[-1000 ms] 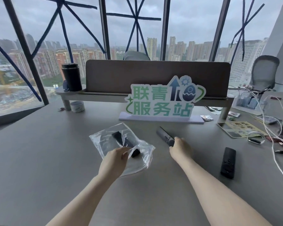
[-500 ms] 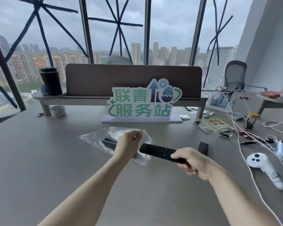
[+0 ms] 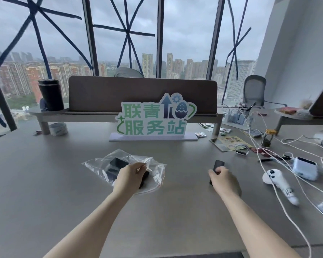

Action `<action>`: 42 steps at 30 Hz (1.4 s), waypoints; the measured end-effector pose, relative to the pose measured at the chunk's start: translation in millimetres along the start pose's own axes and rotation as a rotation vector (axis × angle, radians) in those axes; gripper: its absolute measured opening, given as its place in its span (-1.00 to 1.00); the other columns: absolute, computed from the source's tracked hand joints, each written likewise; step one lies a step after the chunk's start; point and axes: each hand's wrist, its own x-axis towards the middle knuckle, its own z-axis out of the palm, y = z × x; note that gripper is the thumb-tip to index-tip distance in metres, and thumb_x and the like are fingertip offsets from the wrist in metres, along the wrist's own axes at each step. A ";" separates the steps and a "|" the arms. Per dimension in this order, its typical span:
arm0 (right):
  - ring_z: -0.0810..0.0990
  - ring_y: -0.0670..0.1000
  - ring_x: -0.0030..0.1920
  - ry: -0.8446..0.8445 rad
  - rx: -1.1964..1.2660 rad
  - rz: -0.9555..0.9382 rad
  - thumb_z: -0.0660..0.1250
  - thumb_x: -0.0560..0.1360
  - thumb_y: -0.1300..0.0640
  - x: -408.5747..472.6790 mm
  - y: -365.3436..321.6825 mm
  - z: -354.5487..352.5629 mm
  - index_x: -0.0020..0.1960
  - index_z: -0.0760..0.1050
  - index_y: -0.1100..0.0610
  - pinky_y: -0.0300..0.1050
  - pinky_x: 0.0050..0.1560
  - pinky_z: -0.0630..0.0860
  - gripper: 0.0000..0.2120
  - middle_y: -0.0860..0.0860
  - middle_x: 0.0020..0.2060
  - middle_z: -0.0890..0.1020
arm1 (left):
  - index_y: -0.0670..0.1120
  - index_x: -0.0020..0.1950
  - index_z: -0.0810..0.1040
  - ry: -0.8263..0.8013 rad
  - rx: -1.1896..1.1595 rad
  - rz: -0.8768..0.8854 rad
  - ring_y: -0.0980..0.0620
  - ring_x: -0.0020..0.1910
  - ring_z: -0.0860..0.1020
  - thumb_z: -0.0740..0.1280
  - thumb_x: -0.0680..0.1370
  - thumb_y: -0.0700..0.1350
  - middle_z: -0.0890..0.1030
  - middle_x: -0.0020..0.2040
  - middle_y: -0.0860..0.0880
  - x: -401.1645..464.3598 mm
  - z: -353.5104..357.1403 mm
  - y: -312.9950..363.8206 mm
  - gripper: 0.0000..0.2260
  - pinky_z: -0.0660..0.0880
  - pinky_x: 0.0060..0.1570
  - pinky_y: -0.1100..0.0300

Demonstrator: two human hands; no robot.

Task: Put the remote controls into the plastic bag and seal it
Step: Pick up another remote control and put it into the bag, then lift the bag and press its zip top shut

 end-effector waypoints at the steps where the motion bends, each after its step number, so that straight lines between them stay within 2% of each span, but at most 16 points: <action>1: 0.59 0.23 0.09 0.029 -0.050 0.027 0.24 0.52 -0.11 6.5 5.6 -0.7 0.14 0.51 0.11 0.00 -0.05 0.43 -0.65 0.16 0.10 0.59 | 0.09 0.08 0.64 0.000 0.003 0.005 -0.04 0.08 0.60 0.26 0.52 0.04 0.70 0.06 0.00 -1.6 0.9 -1.2 -0.78 0.49 0.06 0.12; 5: 0.55 0.25 0.20 -0.004 -0.172 0.102 0.29 0.49 -0.21 17.0 10.9 5.5 0.28 0.41 0.19 0.07 0.09 0.46 -0.45 0.20 0.23 0.52 | 0.06 0.08 0.65 0.004 0.015 0.022 -0.05 0.03 0.61 0.25 0.54 0.02 0.70 0.03 -0.02 -7.8 2.2 -3.3 -0.78 0.49 0.03 0.13; 9: 0.61 0.19 0.11 -0.092 -0.186 0.075 0.40 0.41 -0.07 19.3 8.4 13.2 0.13 0.45 0.17 -0.03 -0.02 0.48 -0.58 0.14 0.06 0.62 | 0.04 -0.04 0.67 -0.025 0.018 0.018 -0.03 -0.15 0.59 0.24 0.54 0.04 0.71 -0.18 0.01 -15.5 -0.8 -2.4 -0.78 0.47 -0.10 0.16; 11: 0.64 0.16 -0.05 -0.164 -0.121 0.068 0.40 0.33 0.02 19.8 10.6 14.2 0.02 0.47 0.17 -0.06 -0.11 0.53 -0.66 0.11 -0.07 0.63 | 0.00 -0.11 0.67 -0.047 0.022 -0.008 -0.07 -0.15 0.58 0.22 0.54 0.08 0.70 -0.20 -0.02 -16.7 -1.5 -3.5 -0.73 0.49 -0.09 0.11; 13: 0.59 0.04 -0.41 -0.276 0.086 0.053 0.36 0.37 0.05 9.4 9.1 8.4 -0.11 0.48 0.19 -0.18 -0.39 0.52 -0.78 0.10 -0.27 0.63 | -0.07 -0.21 0.61 -0.030 0.008 -0.053 -0.11 -0.23 0.54 0.20 0.53 0.09 0.64 -0.32 -0.04 -16.0 -4.8 -5.5 -0.68 0.45 -0.21 0.11; 15: 0.33 -0.04 -0.67 -0.448 0.400 0.071 0.29 0.50 0.08 -7.5 4.7 -3.7 -0.20 0.42 0.17 -0.32 -0.62 0.22 -0.82 0.08 -0.45 0.55 | -0.15 -0.31 0.49 0.023 -0.020 -0.096 -0.11 -0.35 0.43 0.20 0.52 0.07 0.51 -0.45 -0.05 -13.4 -11.2 -8.2 -0.65 0.32 -0.34 0.12; 18: 0.12 -0.07 -0.67 -0.771 0.627 0.053 0.20 0.55 0.12 -38.5 -6.7 -28.9 -0.25 0.36 0.12 -0.26 -0.57 -0.01 -0.79 0.07 -0.55 0.41 | -0.16 -0.30 0.51 0.079 -0.032 -0.114 -0.09 -0.35 0.47 0.21 0.52 0.03 0.54 -0.42 -0.08 -9.7 -23.2 -9.4 -0.68 0.36 -0.34 0.09; 23: 0.08 -0.09 -0.62 -1.073 0.488 -0.019 0.20 0.57 0.09 -80.9 -53.4 -7.1 -0.29 0.37 0.08 -0.25 -0.58 -0.02 -0.74 -0.01 -0.56 0.31 | 0.00 -0.31 0.50 0.059 -0.007 -0.037 -0.09 -0.26 0.49 0.20 0.53 0.02 0.59 -0.31 -0.01 -13.7 -29.1 -1.9 -0.75 0.50 -0.15 0.05; 25: 0.13 -0.10 -0.61 -1.039 0.493 -0.041 0.22 0.59 0.00 -92.7 -77.9 24.5 -0.27 0.42 0.07 -0.26 -0.60 0.02 -0.71 -0.03 -0.54 0.40 | -0.05 -0.19 0.61 0.062 -0.003 0.001 -0.09 -0.16 0.57 0.21 0.55 -0.04 0.67 -0.17 -0.05 -17.1 -30.8 -1.7 -0.77 0.52 -0.06 0.01; 28: 0.26 -0.08 -0.58 -0.935 0.608 -0.056 0.24 0.61 -0.04 -105.9 -104.4 60.7 -0.06 0.55 0.04 -0.27 -0.60 0.10 -0.80 0.01 -0.37 0.62 | 0.02 0.04 0.66 0.100 -0.044 -0.005 0.00 -0.05 0.60 0.23 0.55 -0.01 0.70 -0.02 0.03 -20.1 -38.2 -7.1 -0.77 0.48 -0.07 0.14; 31: 0.42 -0.07 -0.56 -0.645 0.485 -0.180 0.24 0.58 0.13 -107.2 -102.0 76.4 -0.07 0.62 0.10 -0.25 -0.54 0.29 -0.82 0.00 -0.37 0.62 | 0.07 0.06 0.66 0.078 -0.019 0.005 0.02 -0.09 0.59 0.24 0.54 0.00 0.69 -0.06 0.05 -21.3 -44.4 -14.9 -0.78 0.43 -0.15 0.17; 34: 0.55 0.04 -0.30 -0.352 0.310 -0.247 0.26 0.47 0.18 -98.4 -88.8 74.6 -0.15 0.61 0.11 -0.13 -0.27 0.41 -0.85 -0.06 -0.39 0.59 | 0.08 -0.04 0.67 0.036 -0.014 -0.023 -0.02 -0.16 0.59 0.23 0.54 0.01 0.67 -0.18 0.04 -25.3 -46.4 -23.0 -0.79 0.48 -0.16 0.13; 36: 0.55 0.04 -0.22 -0.328 0.219 -0.298 0.30 0.47 0.09 -94.2 -86.7 72.1 0.03 0.50 -0.02 -0.14 -0.27 0.41 -0.86 -0.07 -0.25 0.57 | 0.06 -0.16 0.65 0.021 -0.005 -0.014 -0.08 -0.25 0.55 0.23 0.53 0.01 0.62 -0.30 -0.01 -28.8 -47.2 -24.8 -0.79 0.44 -0.24 0.13; 39: 0.57 0.03 -0.16 -0.416 0.117 -0.412 0.34 0.46 -0.07 -90.3 -94.7 79.9 0.33 0.35 -0.13 -0.13 -0.28 0.37 -0.54 -0.02 -0.15 0.59 | 0.00 -0.27 0.57 -0.065 0.044 -0.024 -0.06 -0.35 0.44 0.27 0.49 0.04 0.56 -0.37 -0.04 -34.1 -51.4 -24.4 -0.80 0.36 -0.33 0.15; 41: 0.61 0.09 -0.08 -0.385 0.050 -0.473 0.30 0.50 -0.03 -87.9 -103.5 88.2 0.32 0.41 -0.06 -0.10 -0.18 0.45 -0.60 0.02 -0.09 0.64 | 0.07 -0.26 0.54 -0.193 0.155 -0.043 -0.03 -0.32 0.46 0.34 0.41 -0.03 0.54 -0.32 0.00 -37.4 -57.0 -27.6 -0.94 0.42 -0.31 0.16; 42: 0.62 0.12 -0.07 -0.335 0.026 -0.497 0.27 0.52 0.04 -85.3 -107.2 91.3 0.24 0.49 -0.02 -0.07 -0.14 0.50 -0.71 0.04 -0.06 0.67 | 0.15 -0.16 0.56 -0.254 0.220 -0.038 -0.03 -0.29 0.48 0.35 0.36 -0.08 0.52 -0.28 0.01 -39.2 -61.4 -30.4 -0.87 0.46 -0.30 0.16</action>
